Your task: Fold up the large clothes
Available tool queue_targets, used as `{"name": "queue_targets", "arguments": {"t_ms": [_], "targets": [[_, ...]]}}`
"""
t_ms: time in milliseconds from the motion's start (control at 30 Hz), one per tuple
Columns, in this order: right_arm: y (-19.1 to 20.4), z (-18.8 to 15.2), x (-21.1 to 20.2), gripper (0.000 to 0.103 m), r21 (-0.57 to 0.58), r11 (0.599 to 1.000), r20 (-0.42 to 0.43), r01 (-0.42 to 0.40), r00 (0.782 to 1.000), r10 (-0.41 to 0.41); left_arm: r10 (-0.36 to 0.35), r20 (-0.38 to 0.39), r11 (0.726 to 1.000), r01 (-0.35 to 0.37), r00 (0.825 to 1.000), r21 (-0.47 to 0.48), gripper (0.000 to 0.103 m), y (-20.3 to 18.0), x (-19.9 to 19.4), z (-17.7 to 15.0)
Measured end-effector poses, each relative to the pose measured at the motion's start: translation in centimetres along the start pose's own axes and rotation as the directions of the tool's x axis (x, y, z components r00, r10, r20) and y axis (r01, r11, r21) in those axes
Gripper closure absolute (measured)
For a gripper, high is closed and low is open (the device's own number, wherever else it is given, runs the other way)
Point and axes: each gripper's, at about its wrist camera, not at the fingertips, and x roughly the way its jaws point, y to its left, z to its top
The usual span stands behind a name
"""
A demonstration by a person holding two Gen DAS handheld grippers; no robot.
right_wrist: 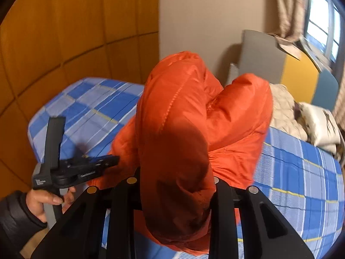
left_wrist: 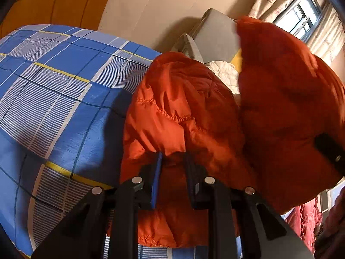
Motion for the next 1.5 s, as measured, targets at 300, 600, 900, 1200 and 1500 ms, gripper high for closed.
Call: {"name": "queue_targets", "arguments": {"t_ms": [300, 600, 900, 1200, 1500], "targets": [[6.3, -1.7, 3.0, 0.075, -0.222, 0.968, 0.013, 0.115, 0.993, -0.115, 0.013, 0.087, 1.0, -0.011, 0.996, -0.023, 0.084, 2.6, -5.2, 2.0], [12.7, -4.8, 5.0, 0.075, -0.537, 0.796, 0.113, 0.279, 0.959, -0.259, -0.188, 0.068, 0.957, 0.167, 0.98, 0.238, 0.059, -4.0, -11.3, 8.7], [15.5, -6.8, 5.3, 0.075, -0.661, 0.682, 0.173, 0.312, 0.948, -0.266, -0.086, -0.18, 0.928, 0.145, 0.98, 0.343, 0.045, -10.0, -4.0, 12.1], [15.4, -7.1, 5.3, 0.075, -0.673, 0.674, 0.186, 0.305, 0.952, -0.245, -0.044, -0.297, 0.918, 0.156, 0.954, 0.365, 0.084, -11.1, 0.3, 11.5], [12.4, -5.6, -1.1, 0.025, -0.515, 0.857, 0.157, 0.002, 0.983, 0.092, -0.027, -0.233, 0.909, 0.121, 0.972, 0.399, 0.096, -11.1, -1.7, 10.7]]}}
